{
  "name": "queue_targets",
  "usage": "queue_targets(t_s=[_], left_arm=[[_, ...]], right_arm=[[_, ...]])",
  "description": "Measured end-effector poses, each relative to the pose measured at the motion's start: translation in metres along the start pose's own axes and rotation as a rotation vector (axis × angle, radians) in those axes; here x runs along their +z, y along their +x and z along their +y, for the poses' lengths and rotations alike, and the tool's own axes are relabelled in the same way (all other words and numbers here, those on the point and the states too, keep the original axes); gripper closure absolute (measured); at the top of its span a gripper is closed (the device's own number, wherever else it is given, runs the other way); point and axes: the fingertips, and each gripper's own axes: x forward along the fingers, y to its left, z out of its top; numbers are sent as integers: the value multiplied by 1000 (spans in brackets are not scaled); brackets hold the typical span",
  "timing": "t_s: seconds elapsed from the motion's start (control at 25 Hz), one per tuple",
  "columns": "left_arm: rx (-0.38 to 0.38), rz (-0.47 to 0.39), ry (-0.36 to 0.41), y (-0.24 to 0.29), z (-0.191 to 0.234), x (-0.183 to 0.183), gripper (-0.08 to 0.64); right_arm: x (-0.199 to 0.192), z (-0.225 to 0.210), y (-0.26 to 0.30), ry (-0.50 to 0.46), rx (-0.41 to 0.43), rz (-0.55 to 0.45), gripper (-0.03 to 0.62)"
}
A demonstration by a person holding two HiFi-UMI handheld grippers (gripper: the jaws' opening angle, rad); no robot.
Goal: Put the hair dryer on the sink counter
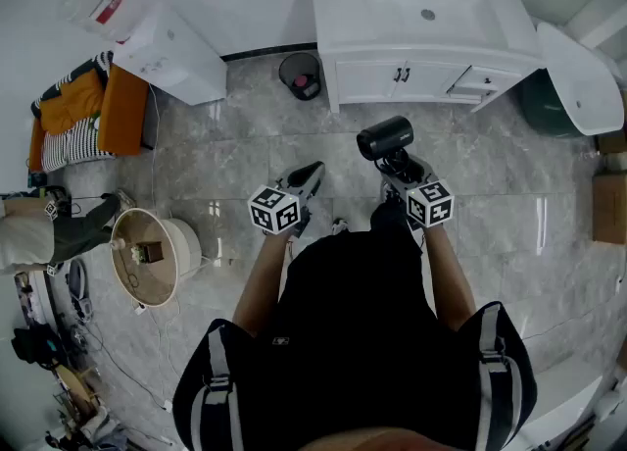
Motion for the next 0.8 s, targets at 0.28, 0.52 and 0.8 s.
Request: queue_targets(t_s=[0.28,0.52,0.8], left_arm=[[8,-10,4,32,-1,21,541],[44,-22,-12,56,10,34,541],[89,-34,-28,83,21,50,541]], right_arm=[[14,-29,6,-18,20,17,304],[31,-54,21,-34,55,35,304],[49,-80,38,-65,105,52,304]])
